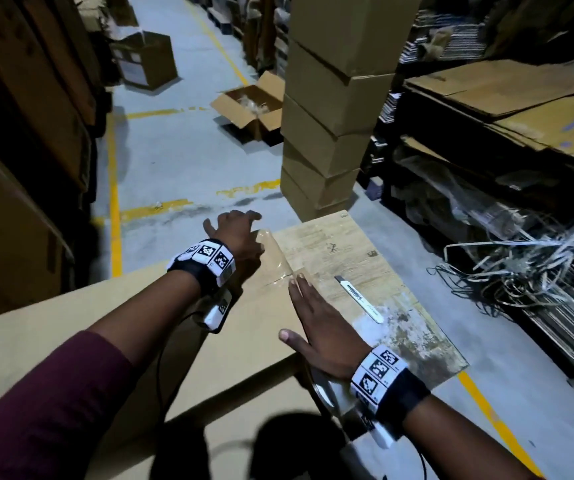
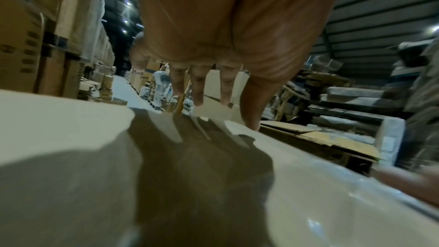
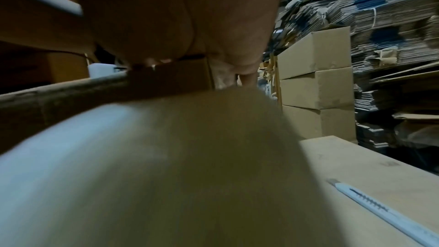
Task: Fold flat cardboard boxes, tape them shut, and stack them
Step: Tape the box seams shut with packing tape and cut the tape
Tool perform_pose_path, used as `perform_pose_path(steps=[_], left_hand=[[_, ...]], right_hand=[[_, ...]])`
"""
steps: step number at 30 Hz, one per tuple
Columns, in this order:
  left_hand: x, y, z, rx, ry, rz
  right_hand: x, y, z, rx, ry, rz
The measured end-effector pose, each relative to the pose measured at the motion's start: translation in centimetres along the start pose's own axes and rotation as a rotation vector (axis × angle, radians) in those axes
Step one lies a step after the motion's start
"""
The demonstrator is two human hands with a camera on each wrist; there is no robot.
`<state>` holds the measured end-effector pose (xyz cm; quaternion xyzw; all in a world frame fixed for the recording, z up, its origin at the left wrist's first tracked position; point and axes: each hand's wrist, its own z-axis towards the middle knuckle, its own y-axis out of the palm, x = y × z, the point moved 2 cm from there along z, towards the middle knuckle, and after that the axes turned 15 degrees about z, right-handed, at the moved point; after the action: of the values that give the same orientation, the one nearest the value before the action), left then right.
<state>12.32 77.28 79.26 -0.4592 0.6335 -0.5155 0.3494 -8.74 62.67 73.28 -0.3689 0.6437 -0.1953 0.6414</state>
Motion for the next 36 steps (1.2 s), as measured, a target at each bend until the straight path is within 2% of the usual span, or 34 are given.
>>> perform_pose_path(steps=[4, 6, 8, 10, 13, 15, 17, 19, 22, 24, 27, 29, 31, 33, 35, 36], left_hand=[[0.0, 0.9, -5.6, 0.099, 0.132, -0.158], [0.3, 1.3, -8.5, 0.197, 0.234, -0.319], [1.1, 1.5, -11.4, 0.232, 0.239, -0.456], [2.3, 1.8, -13.9, 0.259, 0.193, -0.506], [4.5, 2.6, -16.8, 0.303, 0.144, -0.462], [6.0, 3.3, -18.7, 0.301, 0.131, -0.425], [7.7, 5.1, -20.7, 0.312, 0.055, -0.4], [9.7, 8.2, -22.7, 0.324, -0.117, -0.493], [13.2, 13.3, -24.6, 0.261, -0.399, -0.73], [15.3, 15.4, -24.8, 0.247, -0.539, -0.824], [17.3, 15.7, -23.7, 0.285, -0.679, -1.186], [18.4, 15.1, -22.8, 0.32, -0.721, -1.406], [19.3, 14.9, -22.1, 0.311, -0.72, -1.51], [19.7, 14.9, -21.6, 0.289, -0.707, -1.598], [19.5, 15.4, -21.3, 0.263, -0.739, -1.614], [19.2, 15.9, -21.1, 0.226, -0.782, -1.531]], right_hand=[[0.3, -1.3, 0.8, -0.217, -0.1, -0.183], [0.5, -1.8, 1.4, -0.272, -0.167, -0.259], [0.7, -1.9, 2.1, -0.287, -0.215, -0.277], [0.6, -2.3, 2.5, -0.309, -0.24, -0.182], [1.5, -3.5, 2.4, -0.39, -0.238, 0.127], [3.6, -4.0, 2.6, -0.288, -0.205, 0.376], [7.2, -4.3, 3.1, -0.06, -0.09, 0.542], [12.1, -4.3, 3.6, 0.071, 0.084, 0.456], [19.8, -3.8, 3.7, 0.0, 0.392, 0.133], [23.2, -3.5, 3.0, -0.013, 0.504, -0.021], [25.2, -2.8, 2.0, -0.031, 0.502, -0.141], [25.7, -2.2, 1.6, -0.057, 0.457, -0.2], [25.9, -1.9, 1.6, -0.065, 0.437, -0.231], [25.9, -1.8, 1.8, -0.055, 0.468, -0.143], [25.9, -1.9, 2.0, -0.067, 0.531, -0.009], [26.1, -2.0, 2.1, -0.081, 0.557, 0.031]])
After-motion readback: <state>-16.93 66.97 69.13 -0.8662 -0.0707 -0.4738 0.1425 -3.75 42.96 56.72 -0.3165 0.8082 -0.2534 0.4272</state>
